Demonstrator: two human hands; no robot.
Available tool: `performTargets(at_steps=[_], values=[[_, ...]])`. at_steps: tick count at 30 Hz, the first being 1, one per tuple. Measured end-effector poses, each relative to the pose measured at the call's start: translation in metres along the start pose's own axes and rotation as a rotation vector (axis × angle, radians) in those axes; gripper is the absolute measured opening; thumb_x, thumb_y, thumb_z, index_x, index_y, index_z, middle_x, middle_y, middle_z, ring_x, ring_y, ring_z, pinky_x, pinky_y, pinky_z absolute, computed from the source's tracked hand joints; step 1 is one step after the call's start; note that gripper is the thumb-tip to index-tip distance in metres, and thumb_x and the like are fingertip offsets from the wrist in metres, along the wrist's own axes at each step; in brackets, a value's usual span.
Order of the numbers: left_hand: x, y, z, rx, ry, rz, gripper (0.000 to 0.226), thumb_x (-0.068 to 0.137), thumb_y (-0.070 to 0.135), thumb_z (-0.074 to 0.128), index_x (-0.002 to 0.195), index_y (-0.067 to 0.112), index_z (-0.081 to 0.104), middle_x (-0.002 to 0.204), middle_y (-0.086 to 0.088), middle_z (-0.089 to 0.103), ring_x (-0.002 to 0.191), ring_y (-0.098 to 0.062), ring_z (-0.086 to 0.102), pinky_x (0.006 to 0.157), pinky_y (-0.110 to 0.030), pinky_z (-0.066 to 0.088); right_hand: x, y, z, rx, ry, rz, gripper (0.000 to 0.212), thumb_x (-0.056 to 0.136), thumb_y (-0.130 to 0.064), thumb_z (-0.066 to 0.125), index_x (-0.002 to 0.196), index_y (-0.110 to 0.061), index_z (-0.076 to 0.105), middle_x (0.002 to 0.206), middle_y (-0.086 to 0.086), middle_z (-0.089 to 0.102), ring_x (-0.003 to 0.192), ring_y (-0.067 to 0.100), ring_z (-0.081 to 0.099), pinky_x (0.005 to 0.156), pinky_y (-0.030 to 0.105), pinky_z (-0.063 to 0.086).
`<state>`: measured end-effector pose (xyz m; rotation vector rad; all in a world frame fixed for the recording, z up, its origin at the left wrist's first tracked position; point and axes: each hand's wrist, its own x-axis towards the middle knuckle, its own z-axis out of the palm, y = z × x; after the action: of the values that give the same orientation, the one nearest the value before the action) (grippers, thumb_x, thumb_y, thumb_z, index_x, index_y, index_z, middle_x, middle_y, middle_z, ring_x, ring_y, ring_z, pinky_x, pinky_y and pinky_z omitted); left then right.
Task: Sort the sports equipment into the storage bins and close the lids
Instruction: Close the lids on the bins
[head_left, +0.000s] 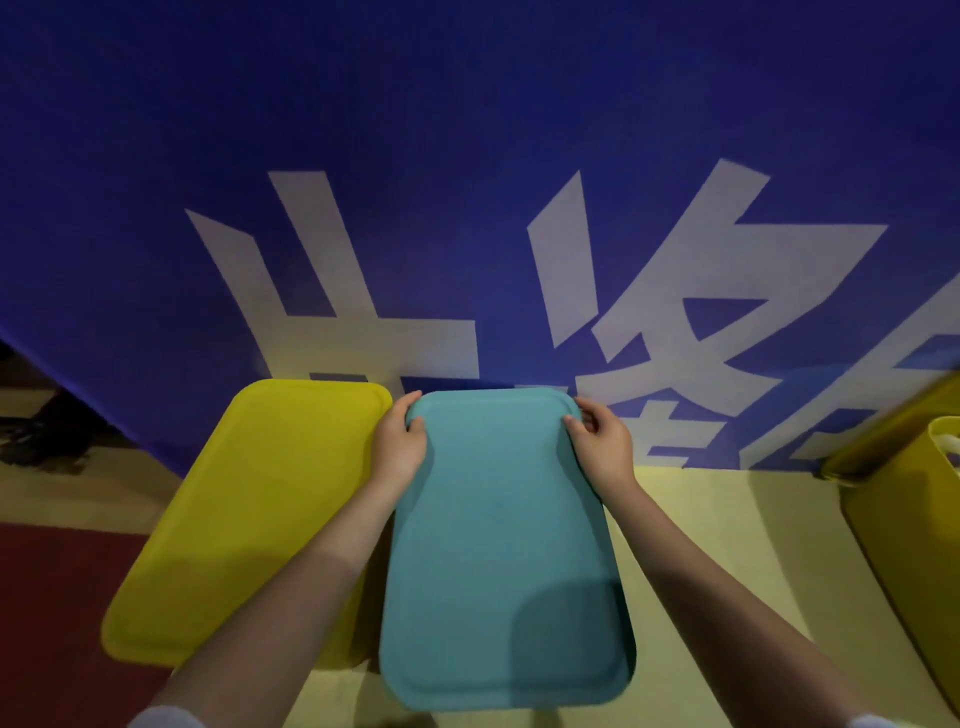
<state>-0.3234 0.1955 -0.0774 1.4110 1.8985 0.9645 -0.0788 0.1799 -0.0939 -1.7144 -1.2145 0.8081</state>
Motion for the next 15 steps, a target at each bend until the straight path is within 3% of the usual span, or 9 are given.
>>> performTargets(at_steps=[6, 10, 15], values=[[0.003, -0.007, 0.005, 0.027, 0.033, 0.029, 0.035, 0.097, 0.007, 0.043, 0.129, 0.015, 0.054, 0.130, -0.005, 0.056, 0.119, -0.022, 0.051, 0.089, -0.025, 0.038, 0.004, 0.003, 0.002, 0.036, -0.052, -0.029, 0.034, 0.093, -0.021, 0.055, 0.128, -0.018, 0.057, 0.125, -0.002, 0.058, 0.108, 0.012, 0.054, 0.090, 0.023, 0.043], [-0.003, -0.008, 0.010, 0.103, 0.077, 0.124, 0.034, 0.098, 0.007, 0.042, 0.130, 0.013, 0.052, 0.127, -0.007, 0.057, 0.115, -0.022, 0.053, 0.086, -0.022, 0.038, 0.003, -0.002, 0.004, 0.077, -0.089, 0.020, 0.035, 0.096, -0.020, 0.052, 0.130, -0.017, 0.054, 0.117, -0.006, 0.057, 0.105, 0.010, 0.053, 0.087, 0.022, 0.041], [-0.004, -0.002, 0.010, 0.081, 0.067, 0.104, 0.029, 0.099, 0.007, 0.041, 0.125, 0.011, 0.053, 0.121, -0.007, 0.060, 0.109, -0.021, 0.056, 0.079, -0.021, 0.039, 0.009, -0.008, 0.003, 0.168, -0.106, 0.127, 0.031, 0.094, -0.022, 0.055, 0.124, -0.014, 0.058, 0.114, -0.002, 0.060, 0.102, 0.014, 0.056, 0.084, 0.025, 0.042]])
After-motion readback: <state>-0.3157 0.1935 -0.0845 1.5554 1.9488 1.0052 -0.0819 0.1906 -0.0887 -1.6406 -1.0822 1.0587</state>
